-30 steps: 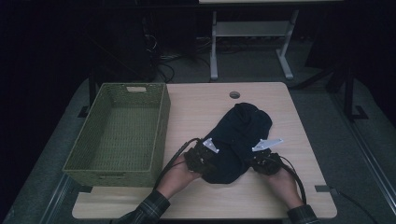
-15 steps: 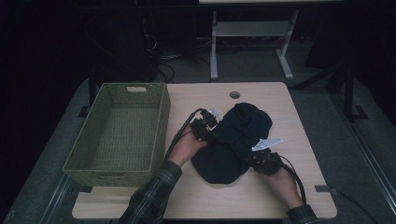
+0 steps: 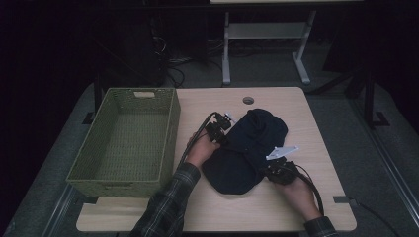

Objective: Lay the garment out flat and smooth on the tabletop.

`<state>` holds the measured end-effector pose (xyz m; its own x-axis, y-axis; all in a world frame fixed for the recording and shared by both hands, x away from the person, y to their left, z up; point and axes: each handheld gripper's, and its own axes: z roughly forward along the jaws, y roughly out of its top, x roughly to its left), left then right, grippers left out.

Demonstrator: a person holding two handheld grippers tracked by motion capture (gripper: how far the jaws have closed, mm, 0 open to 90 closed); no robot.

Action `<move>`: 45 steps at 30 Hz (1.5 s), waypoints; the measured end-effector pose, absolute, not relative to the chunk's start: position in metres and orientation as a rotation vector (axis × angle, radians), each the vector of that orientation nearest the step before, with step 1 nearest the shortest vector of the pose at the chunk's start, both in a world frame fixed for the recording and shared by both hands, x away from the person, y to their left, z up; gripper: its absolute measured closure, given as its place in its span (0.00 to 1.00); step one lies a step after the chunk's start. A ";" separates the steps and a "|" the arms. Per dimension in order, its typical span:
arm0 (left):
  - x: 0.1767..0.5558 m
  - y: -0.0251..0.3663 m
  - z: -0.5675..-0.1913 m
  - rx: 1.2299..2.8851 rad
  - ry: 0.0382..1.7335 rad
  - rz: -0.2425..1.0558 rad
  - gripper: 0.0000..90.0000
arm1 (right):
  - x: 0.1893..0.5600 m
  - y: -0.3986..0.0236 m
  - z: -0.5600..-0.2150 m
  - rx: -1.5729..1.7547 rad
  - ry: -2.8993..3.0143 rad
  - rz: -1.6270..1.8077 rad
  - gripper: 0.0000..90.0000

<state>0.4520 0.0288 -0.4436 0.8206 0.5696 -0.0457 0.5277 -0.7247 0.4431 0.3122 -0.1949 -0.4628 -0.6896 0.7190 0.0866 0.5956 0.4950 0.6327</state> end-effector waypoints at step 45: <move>0.357 0.066 -0.449 2.501 0.713 -0.048 1.00 | 0.307 -0.217 -0.461 1.143 2.569 0.951 1.00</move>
<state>0.3568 0.0655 -0.4492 0.8599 0.4798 -0.1742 0.4989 -0.7179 0.4855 0.3073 -0.2172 -0.4612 -0.6907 0.7169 0.0951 0.6061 0.5021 0.6169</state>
